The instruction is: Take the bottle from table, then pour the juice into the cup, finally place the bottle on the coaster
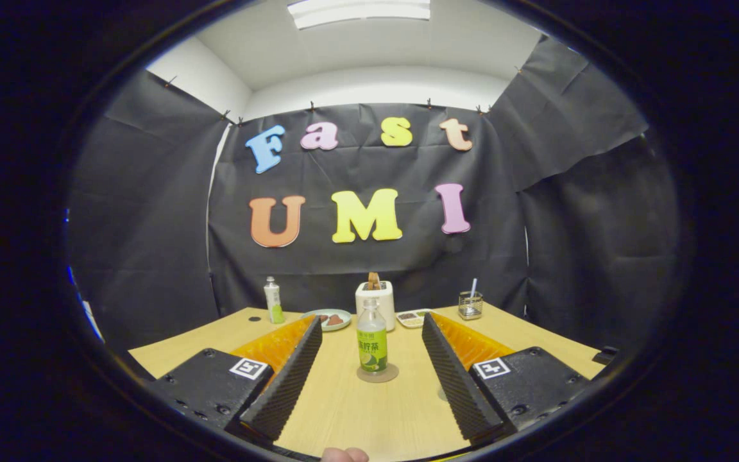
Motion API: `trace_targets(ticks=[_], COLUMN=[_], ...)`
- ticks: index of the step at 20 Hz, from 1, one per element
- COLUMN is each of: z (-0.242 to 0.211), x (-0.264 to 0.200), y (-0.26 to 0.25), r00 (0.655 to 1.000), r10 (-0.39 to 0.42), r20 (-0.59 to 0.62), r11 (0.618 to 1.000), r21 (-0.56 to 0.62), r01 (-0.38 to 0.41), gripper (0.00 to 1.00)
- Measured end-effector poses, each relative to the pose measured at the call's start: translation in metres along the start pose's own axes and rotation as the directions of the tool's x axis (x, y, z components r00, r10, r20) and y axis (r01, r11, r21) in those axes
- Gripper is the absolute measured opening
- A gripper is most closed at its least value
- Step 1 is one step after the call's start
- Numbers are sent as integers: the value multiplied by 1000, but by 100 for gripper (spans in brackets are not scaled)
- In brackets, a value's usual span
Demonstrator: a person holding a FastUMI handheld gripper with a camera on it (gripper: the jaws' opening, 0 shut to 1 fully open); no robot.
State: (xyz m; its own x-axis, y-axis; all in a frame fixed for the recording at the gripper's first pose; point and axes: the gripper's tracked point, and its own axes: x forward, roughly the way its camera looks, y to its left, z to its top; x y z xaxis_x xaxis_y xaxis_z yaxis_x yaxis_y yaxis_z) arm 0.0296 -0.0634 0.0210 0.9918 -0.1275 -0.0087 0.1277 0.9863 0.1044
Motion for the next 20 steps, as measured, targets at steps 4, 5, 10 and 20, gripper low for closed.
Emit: trace_targets(ticks=[4,5,10,20], z=[-10,-13,-13,-15], x=[-8,-9,-10,-8], y=[-1,0,9,11], r00=[1000,1000,1000,1000], r10=[-6,-3,16,19], r20=[-4,-5,13,16], r11=[1000,1000,999,998], r21=[-4,-5,-30,-63], r01=[5,3,-16,-18], gripper=[100,100,100,100])
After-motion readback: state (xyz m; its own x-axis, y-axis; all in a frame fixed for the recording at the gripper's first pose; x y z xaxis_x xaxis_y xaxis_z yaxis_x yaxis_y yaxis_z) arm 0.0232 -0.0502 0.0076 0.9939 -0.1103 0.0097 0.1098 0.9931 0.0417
